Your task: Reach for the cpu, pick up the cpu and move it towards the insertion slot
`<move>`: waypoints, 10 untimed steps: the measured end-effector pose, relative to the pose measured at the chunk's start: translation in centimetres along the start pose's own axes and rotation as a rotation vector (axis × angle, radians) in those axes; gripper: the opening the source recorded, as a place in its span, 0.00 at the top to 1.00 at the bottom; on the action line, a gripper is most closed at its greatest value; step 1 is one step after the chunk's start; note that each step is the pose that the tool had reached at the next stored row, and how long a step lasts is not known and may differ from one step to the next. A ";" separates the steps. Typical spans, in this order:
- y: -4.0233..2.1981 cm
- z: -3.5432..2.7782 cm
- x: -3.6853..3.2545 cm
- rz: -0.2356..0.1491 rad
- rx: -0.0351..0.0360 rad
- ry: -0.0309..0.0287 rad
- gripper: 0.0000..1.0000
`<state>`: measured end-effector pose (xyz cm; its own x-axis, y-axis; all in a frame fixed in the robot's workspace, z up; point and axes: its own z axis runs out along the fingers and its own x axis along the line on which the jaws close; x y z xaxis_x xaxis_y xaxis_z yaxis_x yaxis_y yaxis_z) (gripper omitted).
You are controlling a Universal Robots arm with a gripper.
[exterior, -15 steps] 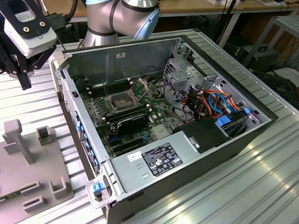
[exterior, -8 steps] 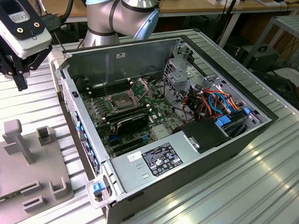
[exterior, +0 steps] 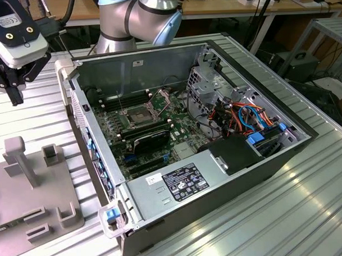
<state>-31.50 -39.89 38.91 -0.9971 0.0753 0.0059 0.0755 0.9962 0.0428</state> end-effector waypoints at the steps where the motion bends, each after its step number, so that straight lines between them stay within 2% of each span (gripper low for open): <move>1: -0.01 0.01 0.12 0.000 -0.0001 0.0001 0.89; 8: -0.06 0.02 0.85 0.000 0.0000 0.0009 0.89; 10: -0.10 0.03 1.23 0.000 0.0001 0.0015 0.89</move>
<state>-32.74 -39.89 38.89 -0.9971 0.0753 0.0074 0.0755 0.9962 0.0428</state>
